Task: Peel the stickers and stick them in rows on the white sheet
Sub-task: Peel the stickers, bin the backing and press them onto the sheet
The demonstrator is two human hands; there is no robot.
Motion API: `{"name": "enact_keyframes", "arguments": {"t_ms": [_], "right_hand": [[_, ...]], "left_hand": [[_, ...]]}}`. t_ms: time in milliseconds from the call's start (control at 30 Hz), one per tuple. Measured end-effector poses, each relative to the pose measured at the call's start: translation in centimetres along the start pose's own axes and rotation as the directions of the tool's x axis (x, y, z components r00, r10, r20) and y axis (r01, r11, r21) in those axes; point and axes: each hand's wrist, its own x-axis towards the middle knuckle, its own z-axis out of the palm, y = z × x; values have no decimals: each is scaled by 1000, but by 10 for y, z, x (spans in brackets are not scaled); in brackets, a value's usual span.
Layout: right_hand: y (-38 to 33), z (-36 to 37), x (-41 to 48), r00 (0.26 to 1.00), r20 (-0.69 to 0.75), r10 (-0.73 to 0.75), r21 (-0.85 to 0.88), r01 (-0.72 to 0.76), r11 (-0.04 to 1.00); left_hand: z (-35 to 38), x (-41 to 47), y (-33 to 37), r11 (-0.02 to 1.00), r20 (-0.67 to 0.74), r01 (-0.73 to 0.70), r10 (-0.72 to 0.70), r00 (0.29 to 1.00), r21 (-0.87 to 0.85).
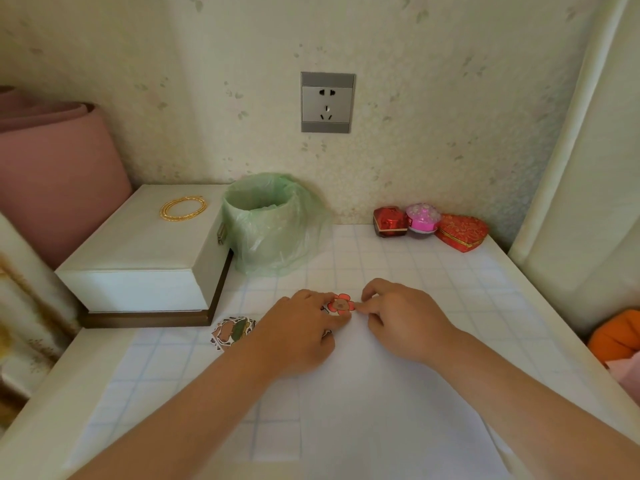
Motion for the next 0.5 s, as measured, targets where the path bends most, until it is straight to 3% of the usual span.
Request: {"name": "enact_keyframes", "arguments": {"t_ms": [200, 400, 500], "right_hand": [[-1, 2, -4, 1000, -30, -4, -21, 3, 1000], [-6, 8, -7, 995, -101, -6, -45, 2, 999], [-6, 10, -7, 991, -124, -43, -73, 34, 997]], "left_hand": [[0, -2, -6, 975, -61, -10, -3, 998, -222], [3, -1, -24, 897, -118, 105, -171, 978, -429], [4, -2, -16, 915, -141, 66, -133, 981, -398]]}}
